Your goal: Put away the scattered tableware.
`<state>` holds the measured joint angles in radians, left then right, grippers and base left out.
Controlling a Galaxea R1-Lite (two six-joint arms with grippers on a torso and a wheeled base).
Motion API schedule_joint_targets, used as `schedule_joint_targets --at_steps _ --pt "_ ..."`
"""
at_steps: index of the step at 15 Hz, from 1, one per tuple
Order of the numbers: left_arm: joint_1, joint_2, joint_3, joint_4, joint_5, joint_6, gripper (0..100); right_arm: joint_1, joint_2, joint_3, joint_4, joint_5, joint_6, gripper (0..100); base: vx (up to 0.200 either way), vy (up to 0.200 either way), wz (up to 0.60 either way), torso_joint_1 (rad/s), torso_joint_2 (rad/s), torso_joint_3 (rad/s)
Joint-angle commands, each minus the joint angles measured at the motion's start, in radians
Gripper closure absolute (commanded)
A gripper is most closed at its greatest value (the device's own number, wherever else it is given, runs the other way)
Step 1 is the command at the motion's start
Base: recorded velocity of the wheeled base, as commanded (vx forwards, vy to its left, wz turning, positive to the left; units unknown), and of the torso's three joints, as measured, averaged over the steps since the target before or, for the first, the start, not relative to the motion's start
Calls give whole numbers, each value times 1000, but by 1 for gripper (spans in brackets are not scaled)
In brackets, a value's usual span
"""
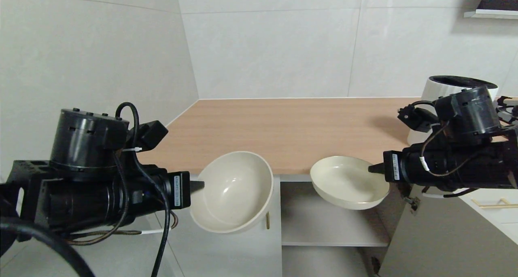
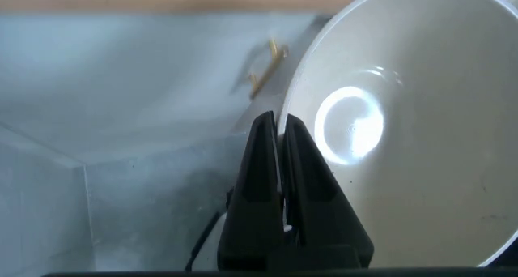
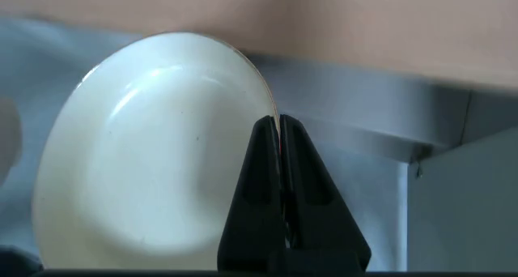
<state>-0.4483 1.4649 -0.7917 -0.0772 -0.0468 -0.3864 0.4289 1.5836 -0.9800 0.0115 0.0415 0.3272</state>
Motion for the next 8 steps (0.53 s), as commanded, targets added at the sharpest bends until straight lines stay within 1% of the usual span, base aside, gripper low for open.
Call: schedule_joint_targets --at_steps 1,5,8 --pt "-7 -32 26 -1 1 -2 100 -1 -44 46 -1 0 -2 100 0 0 0 0 0 0" --pt "-7 -17 26 -1 -1 -2 100 -2 -25 47 -2 -6 -5 100 -200 0 0 4 1 1" --pt "-7 -17 26 -1 1 1 100 -2 -4 47 -19 -9 -5 100 0 0 0 0 0 0"
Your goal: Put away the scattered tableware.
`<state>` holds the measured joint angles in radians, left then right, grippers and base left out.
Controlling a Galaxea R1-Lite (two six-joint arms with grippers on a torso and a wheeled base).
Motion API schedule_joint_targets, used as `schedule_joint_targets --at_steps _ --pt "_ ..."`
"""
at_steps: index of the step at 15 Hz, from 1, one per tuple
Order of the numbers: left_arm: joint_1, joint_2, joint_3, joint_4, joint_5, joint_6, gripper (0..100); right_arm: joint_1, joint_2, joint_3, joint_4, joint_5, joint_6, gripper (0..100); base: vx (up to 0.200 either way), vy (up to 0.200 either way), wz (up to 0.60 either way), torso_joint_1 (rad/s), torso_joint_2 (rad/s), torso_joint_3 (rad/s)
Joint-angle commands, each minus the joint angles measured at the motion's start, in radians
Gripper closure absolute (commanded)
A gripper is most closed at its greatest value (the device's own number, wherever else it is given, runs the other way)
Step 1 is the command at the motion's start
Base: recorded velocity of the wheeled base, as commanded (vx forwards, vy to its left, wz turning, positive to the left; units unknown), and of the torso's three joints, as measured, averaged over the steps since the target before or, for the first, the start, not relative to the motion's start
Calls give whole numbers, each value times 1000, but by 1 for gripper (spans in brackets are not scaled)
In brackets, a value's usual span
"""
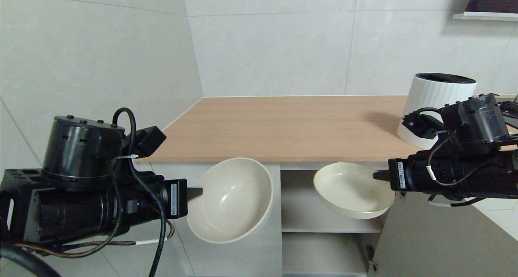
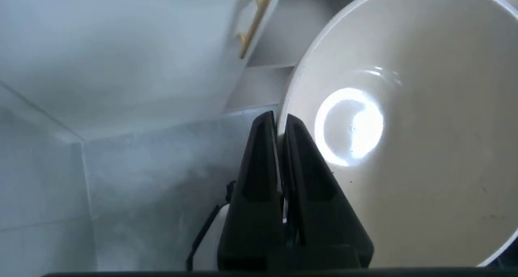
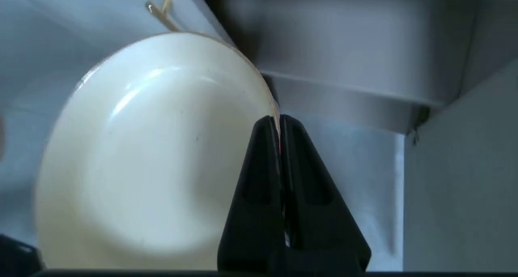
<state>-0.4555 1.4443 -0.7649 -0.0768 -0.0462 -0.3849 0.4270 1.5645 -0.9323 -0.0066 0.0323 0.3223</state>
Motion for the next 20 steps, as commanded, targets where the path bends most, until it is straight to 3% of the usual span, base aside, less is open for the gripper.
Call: schedule_joint_targets --at_steps 1,10,20 --pt "0 4 -1 -1 0 0 100 -1 22 1 -7 -2 0 100 0 0 0 0 0 0" --pt "0 25 -1 -1 0 0 100 -1 49 0 -7 -3 0 100 0 0 0 -7 22 12" --pt "0 45 22 -61 3 0 100 1 77 1 -9 -3 0 100 0 0 0 -163 437 271"
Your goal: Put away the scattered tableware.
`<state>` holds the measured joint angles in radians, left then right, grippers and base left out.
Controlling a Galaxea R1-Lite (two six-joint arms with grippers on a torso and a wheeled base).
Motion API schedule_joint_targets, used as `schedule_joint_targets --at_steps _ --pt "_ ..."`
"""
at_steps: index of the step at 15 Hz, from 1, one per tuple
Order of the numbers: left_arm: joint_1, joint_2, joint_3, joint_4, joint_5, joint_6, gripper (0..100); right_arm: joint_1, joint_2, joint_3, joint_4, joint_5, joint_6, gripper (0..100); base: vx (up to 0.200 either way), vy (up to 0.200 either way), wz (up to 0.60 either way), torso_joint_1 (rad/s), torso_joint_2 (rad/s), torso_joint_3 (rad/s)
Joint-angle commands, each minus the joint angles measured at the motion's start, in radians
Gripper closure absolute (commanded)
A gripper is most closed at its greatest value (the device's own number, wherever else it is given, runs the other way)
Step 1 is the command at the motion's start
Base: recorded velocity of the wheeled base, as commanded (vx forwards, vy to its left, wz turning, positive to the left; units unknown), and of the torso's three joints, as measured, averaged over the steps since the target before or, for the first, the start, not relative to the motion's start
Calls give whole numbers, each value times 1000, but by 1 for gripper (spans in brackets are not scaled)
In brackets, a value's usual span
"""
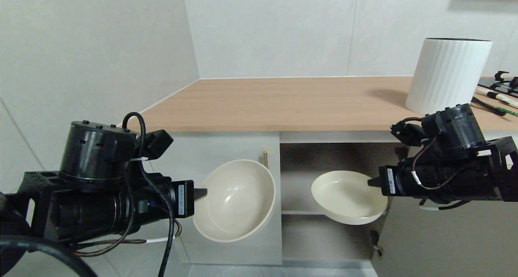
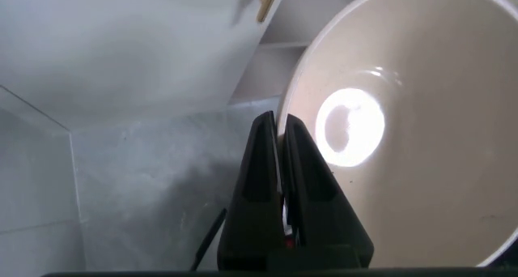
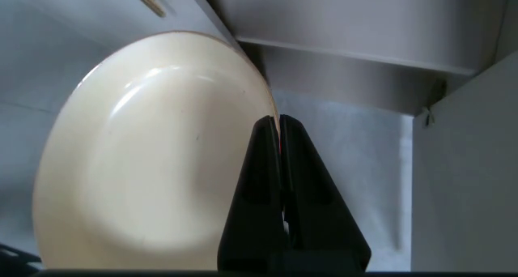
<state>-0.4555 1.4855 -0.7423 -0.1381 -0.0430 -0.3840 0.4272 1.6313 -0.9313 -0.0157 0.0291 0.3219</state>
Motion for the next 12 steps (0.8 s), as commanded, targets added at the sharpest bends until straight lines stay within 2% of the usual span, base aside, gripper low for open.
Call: schedule_joint_targets --at_steps 1,5,12 --pt "0 4 0 0 -2 -1 100 1 12 0 0 0 0 100 0 0 0 -154 456 320" --pt "0 18 0 0 -2 -1 100 1 18 0 0 2 0 100 0 0 0 -109 400 287" --pt "0 32 4 -3 -2 -3 100 10 105 0 -39 2 0 100 0 0 0 -7 41 30"
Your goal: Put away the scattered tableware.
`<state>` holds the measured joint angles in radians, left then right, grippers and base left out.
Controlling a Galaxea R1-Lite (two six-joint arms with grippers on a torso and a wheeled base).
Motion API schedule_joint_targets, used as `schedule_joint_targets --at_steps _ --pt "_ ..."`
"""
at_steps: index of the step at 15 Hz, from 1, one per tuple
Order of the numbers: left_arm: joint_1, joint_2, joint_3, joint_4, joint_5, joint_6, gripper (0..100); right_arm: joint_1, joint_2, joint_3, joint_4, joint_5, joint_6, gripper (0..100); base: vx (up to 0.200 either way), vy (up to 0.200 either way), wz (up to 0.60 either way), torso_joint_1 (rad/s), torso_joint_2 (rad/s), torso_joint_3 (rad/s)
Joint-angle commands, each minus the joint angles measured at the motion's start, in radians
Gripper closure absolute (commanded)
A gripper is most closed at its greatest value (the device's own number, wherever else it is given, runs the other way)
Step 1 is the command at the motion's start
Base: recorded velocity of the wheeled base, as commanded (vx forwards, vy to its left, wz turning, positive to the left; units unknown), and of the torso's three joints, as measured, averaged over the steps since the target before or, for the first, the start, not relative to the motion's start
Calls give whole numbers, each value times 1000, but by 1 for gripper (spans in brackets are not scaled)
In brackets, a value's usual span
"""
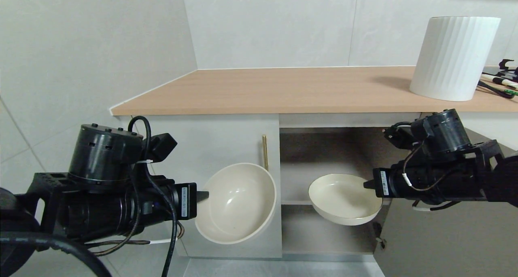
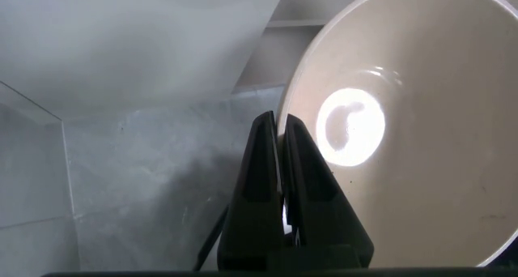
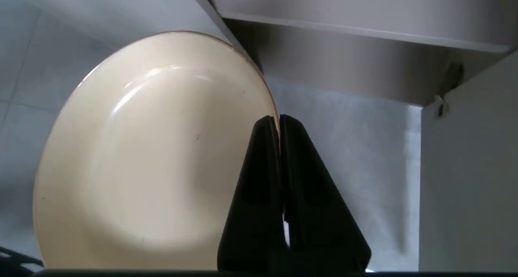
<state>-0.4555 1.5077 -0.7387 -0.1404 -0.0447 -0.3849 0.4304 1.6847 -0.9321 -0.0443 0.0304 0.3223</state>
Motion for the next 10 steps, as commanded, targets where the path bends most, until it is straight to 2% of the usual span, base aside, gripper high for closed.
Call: schedule_joint_targets --at_steps 1,4,5,6,8,10 --pt "0 9 1 -1 0 -2 100 19 110 1 -26 -1 1 100 0 0 0 0 0 0" --pt "0 9 1 -1 0 -2 100 22 296 -10 -109 -38 7 100 0 0 0 0 0 0" --pt "0 9 1 -1 0 -2 100 22 296 -10 -109 -38 7 100 0 0 0 0 0 0" --pt "0 14 1 -1 0 -2 100 13 429 -16 -270 -127 9 100 0 0 0 0 0 0" --pt "-2 23 1 -1 0 -2 100 -10 556 -63 -399 -187 12 100 0 0 0 0 0 0" --pt "-8 23 1 -2 2 -2 100 -19 639 -120 -454 -238 38 100 0 0 0 0 0 0"
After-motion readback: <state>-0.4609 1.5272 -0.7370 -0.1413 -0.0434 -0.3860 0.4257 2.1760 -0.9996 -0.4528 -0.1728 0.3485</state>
